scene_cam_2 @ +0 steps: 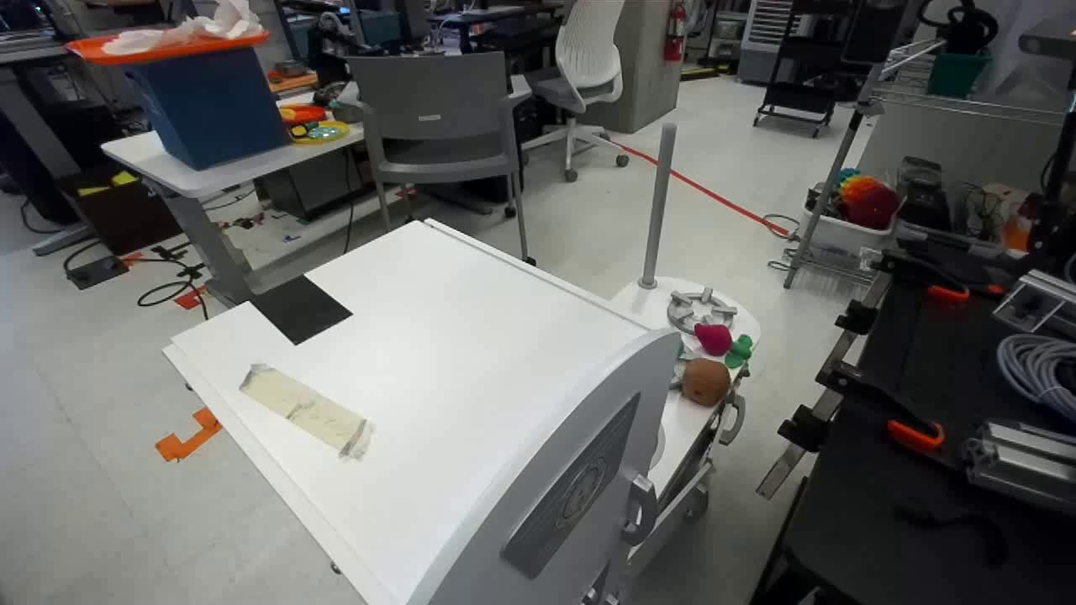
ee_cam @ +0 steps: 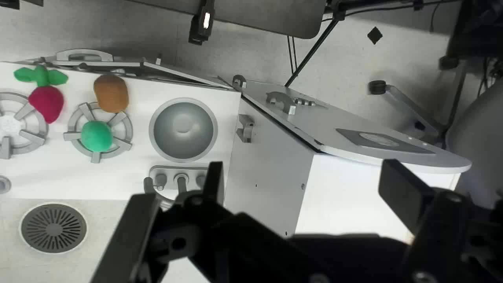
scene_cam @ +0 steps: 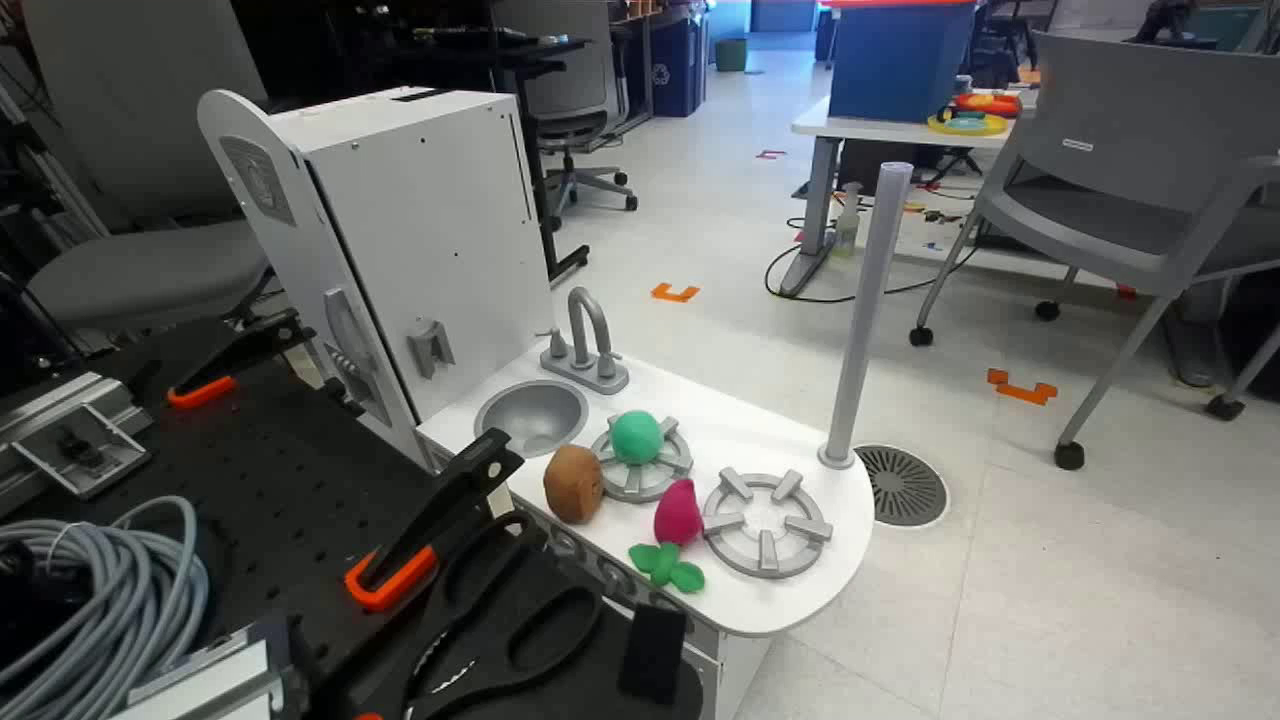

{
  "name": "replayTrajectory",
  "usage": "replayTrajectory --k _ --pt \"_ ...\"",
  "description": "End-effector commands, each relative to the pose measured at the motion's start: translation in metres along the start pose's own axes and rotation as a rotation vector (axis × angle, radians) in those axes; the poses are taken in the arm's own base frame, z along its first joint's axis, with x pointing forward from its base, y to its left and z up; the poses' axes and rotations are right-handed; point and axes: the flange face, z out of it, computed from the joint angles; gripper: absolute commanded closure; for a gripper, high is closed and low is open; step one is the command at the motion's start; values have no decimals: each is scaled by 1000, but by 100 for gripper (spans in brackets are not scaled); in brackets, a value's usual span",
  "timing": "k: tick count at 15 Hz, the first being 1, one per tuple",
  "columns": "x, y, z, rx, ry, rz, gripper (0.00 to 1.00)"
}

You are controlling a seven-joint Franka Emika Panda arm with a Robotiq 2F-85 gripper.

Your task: Pick up the strawberry plush toy and put it on the stove

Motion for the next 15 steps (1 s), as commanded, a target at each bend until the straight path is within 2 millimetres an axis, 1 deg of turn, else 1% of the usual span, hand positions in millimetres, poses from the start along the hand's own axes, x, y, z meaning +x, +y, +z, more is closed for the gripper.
replayTrajectory --k 1,12,13,15 --pt "0 0 -1 0 0 0 0" --pt "0 0 -1 0 0 0 0" --pt "5 2 4 0 -3 15 0" --pt "7 24 19 -27 -25 26 0"
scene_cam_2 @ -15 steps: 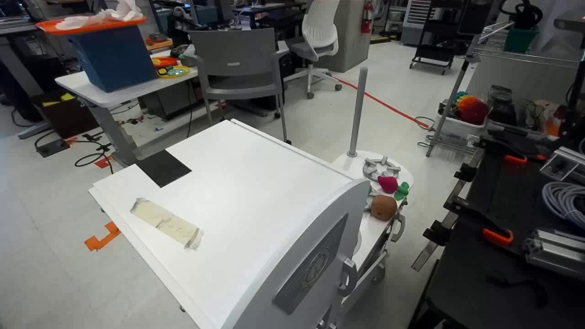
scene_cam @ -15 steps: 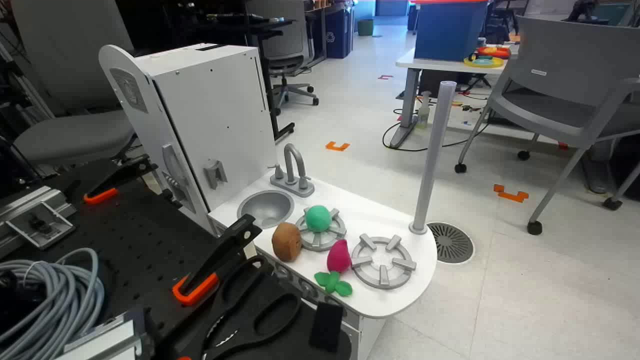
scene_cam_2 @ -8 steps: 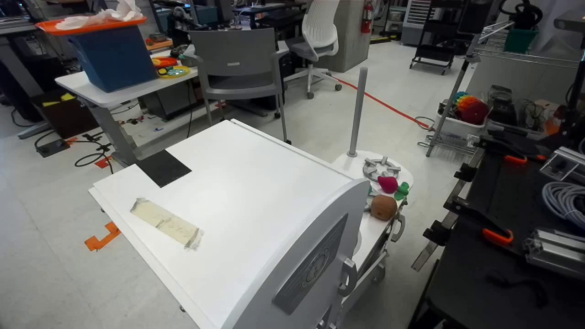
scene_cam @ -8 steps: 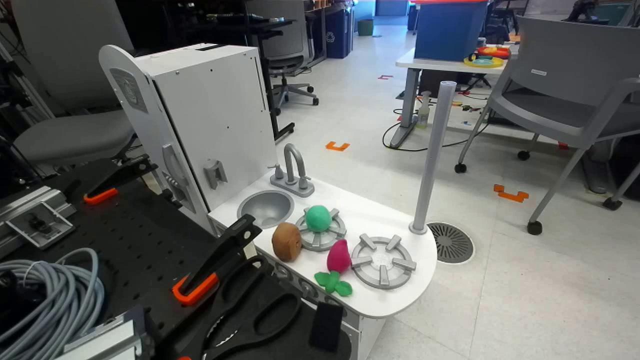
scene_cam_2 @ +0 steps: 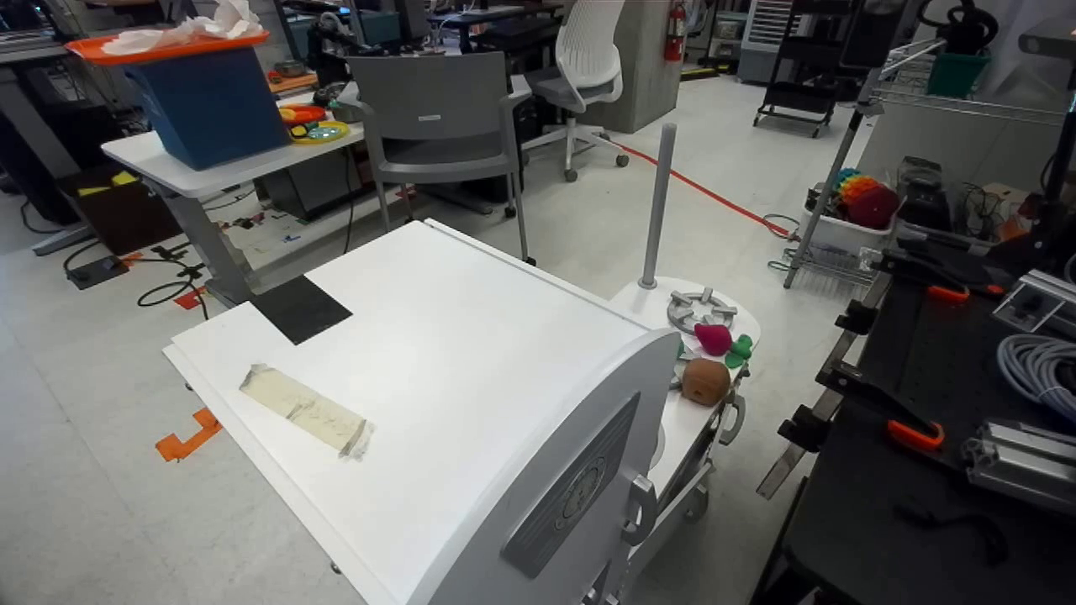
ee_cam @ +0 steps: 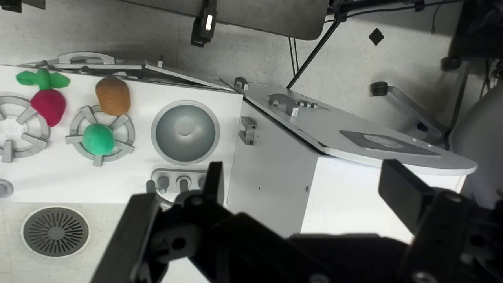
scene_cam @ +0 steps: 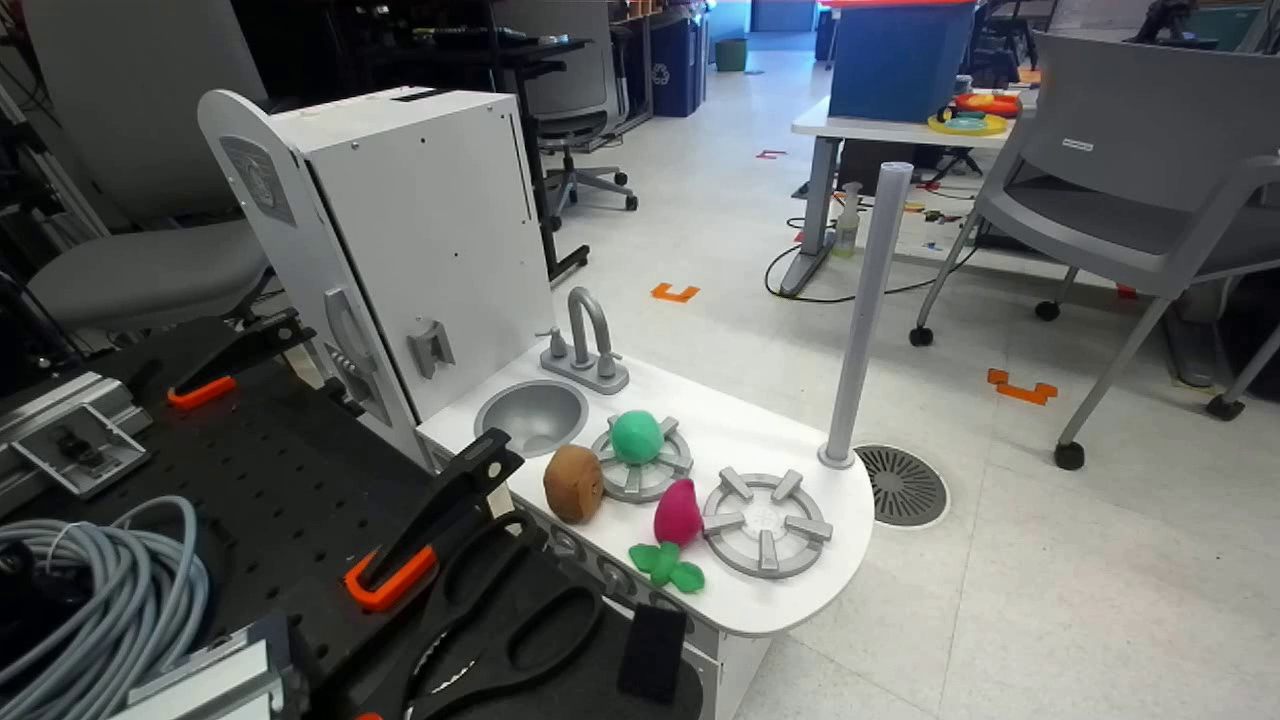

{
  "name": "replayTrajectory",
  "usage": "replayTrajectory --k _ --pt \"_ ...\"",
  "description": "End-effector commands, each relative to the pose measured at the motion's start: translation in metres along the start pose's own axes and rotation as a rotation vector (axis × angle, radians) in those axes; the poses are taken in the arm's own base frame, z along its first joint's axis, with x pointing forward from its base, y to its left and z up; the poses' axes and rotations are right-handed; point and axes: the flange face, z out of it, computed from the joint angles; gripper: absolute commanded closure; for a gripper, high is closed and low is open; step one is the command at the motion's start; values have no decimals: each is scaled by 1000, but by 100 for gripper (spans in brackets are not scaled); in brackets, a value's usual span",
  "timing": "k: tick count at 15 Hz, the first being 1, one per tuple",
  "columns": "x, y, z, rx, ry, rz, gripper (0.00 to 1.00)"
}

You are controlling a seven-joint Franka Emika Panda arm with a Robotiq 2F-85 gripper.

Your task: Pick up the strawberry plush toy and put it on the stove

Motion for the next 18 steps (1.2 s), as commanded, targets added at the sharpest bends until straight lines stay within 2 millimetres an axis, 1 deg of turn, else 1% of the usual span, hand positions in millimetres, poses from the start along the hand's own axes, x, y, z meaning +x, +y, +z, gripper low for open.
replayTrajectory --k 1,2,6,7,8,9,11,12,13,16,18 --pt "8 39 25 -42 -26 39 0" --pt "10 54 33 -54 -36 49 0" --pt "16 137 79 -139 -55 76 0" --pt "18 161 95 -160 -69 75 0" --pt "20 178 107 -177 -72 73 0" --pt "22 196 123 -200 -79 66 0" --pt "23 228 159 -262 -93 35 0" --pt "25 241 173 -294 -95 18 0" --pt "26 258 192 -319 -109 3 0" --pt "32 294 237 -360 -103 -38 0" --pt "39 313 266 -364 -73 -46 0"
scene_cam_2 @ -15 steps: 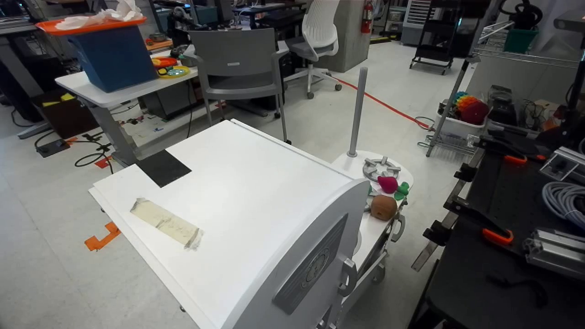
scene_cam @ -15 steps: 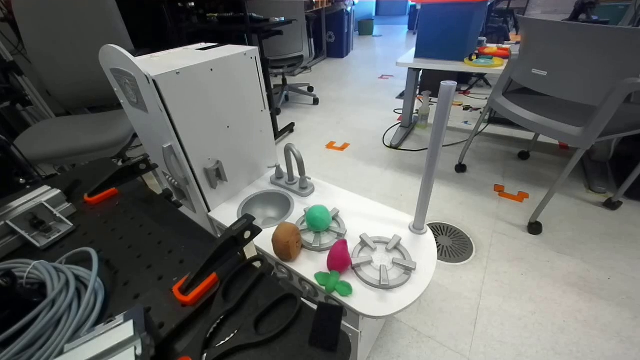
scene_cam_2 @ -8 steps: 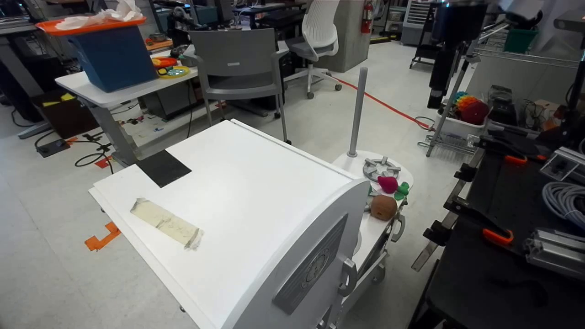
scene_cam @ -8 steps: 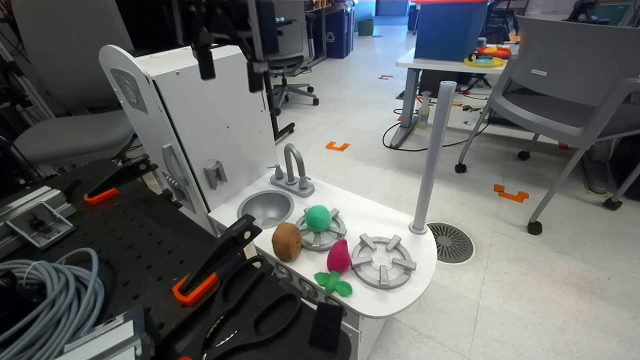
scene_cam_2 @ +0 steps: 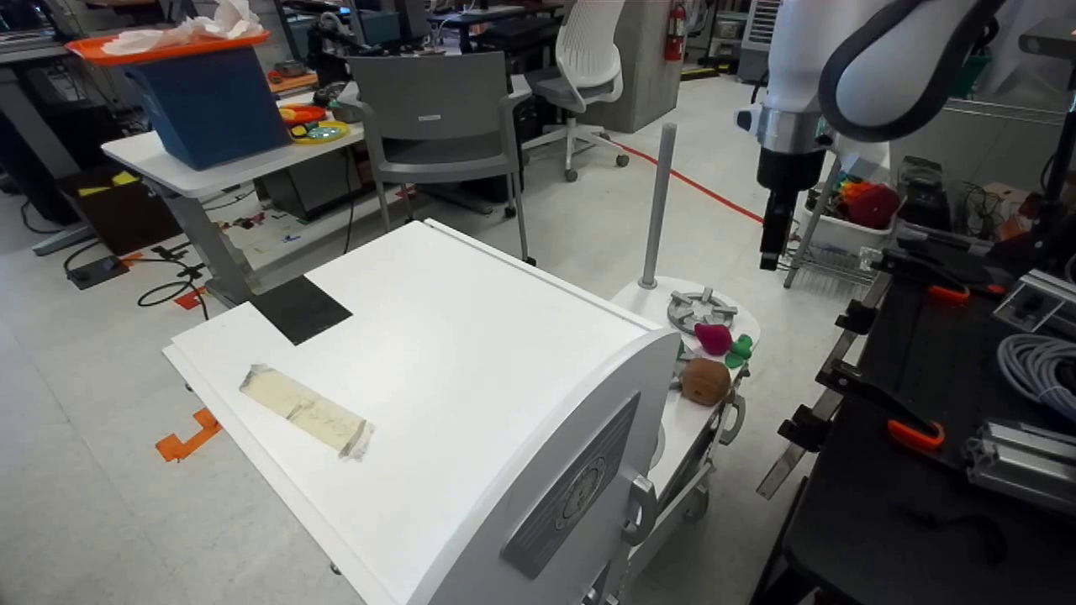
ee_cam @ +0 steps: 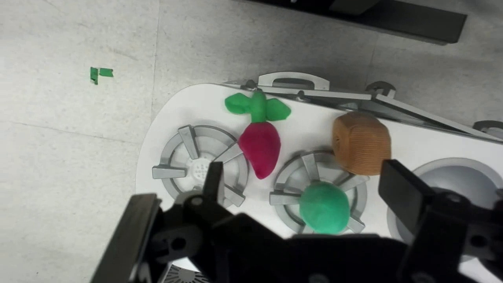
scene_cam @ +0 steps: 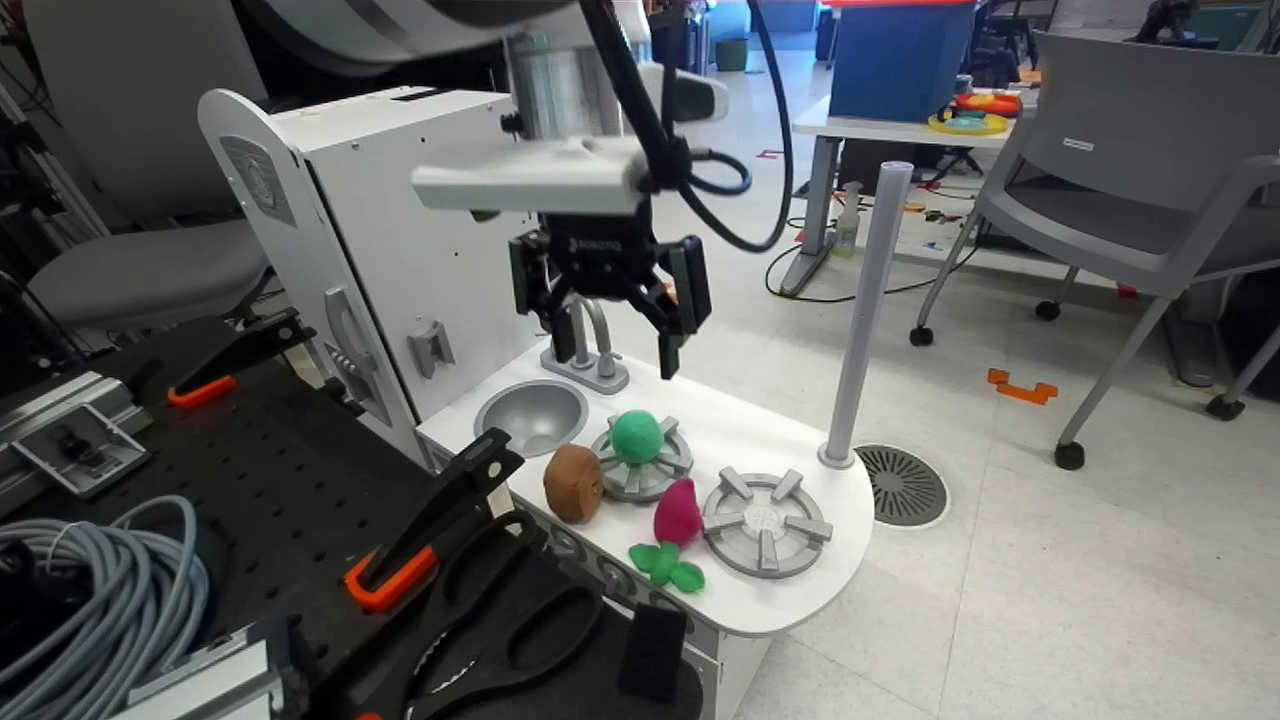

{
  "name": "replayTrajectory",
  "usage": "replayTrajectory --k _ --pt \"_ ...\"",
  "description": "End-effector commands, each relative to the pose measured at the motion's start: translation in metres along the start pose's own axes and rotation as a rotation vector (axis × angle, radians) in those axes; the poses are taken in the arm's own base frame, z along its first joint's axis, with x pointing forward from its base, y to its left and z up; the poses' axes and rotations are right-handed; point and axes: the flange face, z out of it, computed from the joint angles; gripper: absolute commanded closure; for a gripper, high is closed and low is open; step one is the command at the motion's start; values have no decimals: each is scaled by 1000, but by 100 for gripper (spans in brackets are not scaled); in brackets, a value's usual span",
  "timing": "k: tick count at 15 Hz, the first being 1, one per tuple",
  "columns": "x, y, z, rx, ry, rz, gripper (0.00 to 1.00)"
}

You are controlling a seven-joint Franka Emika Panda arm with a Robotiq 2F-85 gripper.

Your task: Pick up the strawberry plush toy and put it on the stove

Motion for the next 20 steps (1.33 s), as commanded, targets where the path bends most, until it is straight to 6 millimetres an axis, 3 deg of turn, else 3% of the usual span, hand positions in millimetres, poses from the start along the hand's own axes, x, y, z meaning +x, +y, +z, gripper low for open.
replayTrajectory --k 1,7,11,19,20 --pt "25 18 56 -24 52 -19 0" --pt "54 26 130 -14 140 -18 0" --pt "63 24 172 -14 136 -45 0" --pt "66 7 230 -1 87 -96 1" --pt "68 7 235 -1 88 -100 26"
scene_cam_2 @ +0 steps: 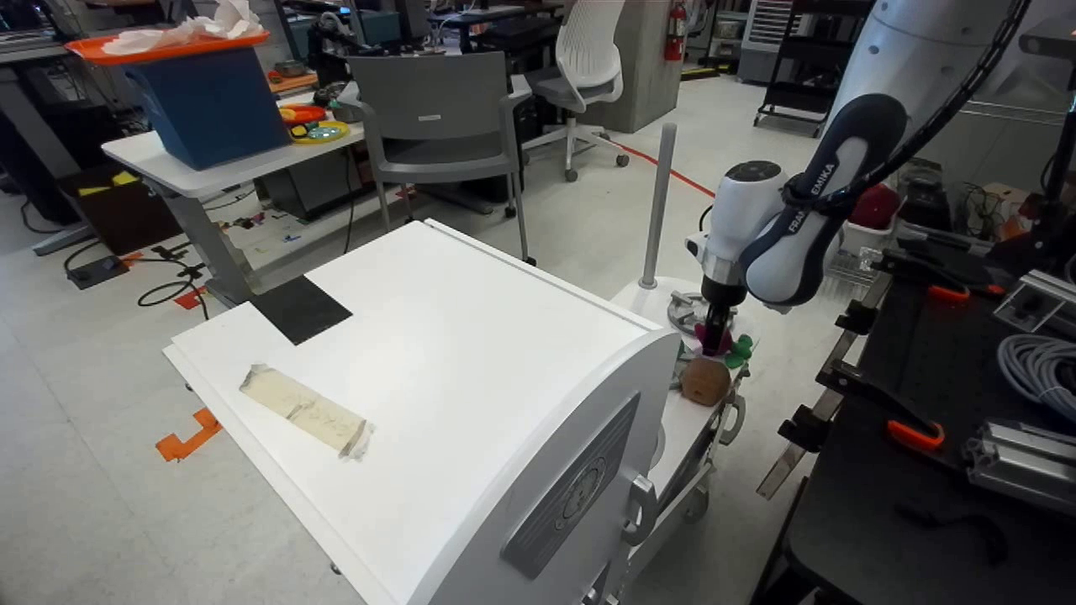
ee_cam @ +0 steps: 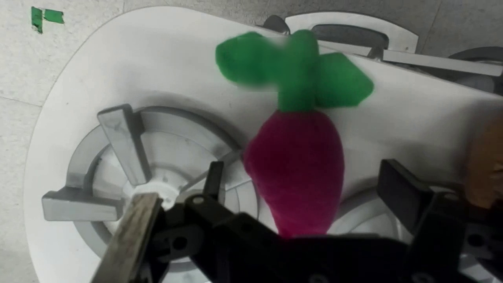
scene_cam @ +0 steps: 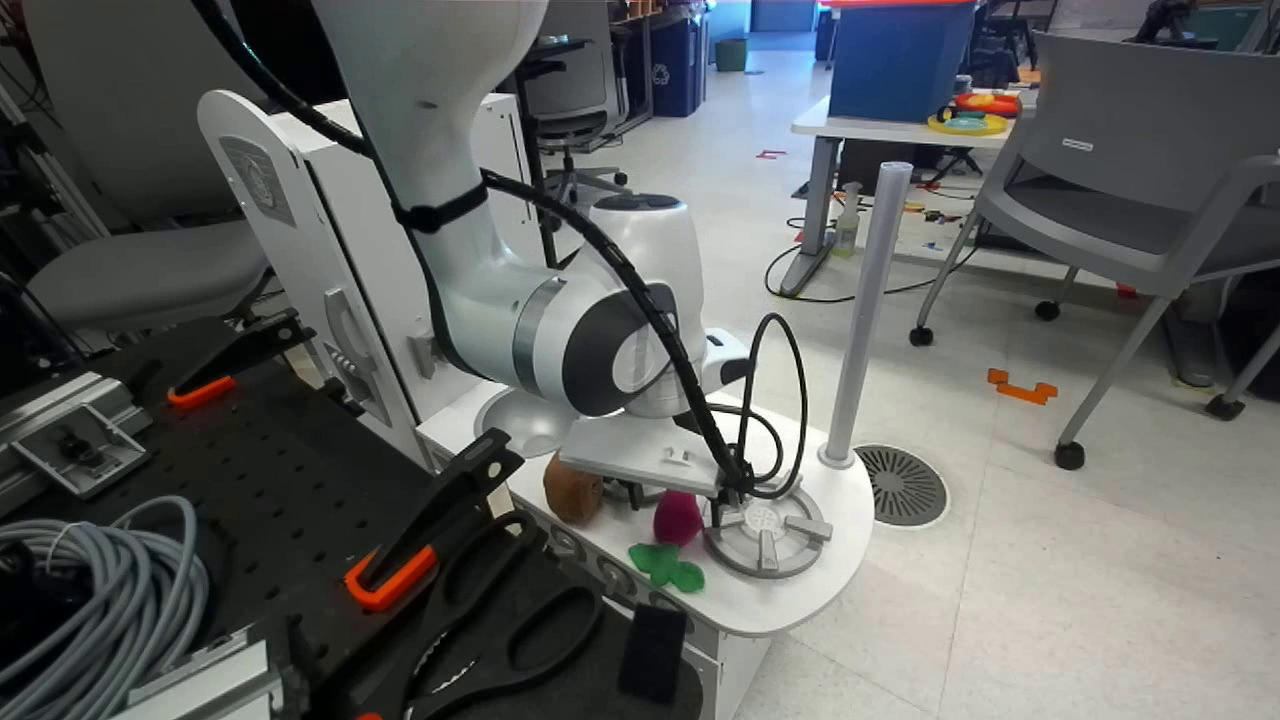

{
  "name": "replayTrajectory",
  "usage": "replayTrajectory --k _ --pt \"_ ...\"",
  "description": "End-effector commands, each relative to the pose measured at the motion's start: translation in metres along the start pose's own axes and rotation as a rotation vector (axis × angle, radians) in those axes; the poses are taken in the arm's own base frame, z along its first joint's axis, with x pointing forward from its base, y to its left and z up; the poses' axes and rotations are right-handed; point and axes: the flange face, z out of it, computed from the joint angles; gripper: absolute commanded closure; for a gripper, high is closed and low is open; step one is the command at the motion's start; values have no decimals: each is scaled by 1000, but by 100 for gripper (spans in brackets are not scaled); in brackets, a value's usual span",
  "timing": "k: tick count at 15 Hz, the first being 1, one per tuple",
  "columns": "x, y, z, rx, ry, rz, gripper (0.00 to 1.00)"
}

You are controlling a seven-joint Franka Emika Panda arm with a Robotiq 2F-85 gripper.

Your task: Pick up the strawberry plush toy and put it on the stove

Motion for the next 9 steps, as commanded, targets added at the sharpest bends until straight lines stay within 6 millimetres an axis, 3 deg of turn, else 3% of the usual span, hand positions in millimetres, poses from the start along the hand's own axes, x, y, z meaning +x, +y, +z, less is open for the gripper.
replayTrajectory --k 1,9 --pt "9 -1 19 0 4 -35 27" --pt "18 2 12 -8 33 -29 86"
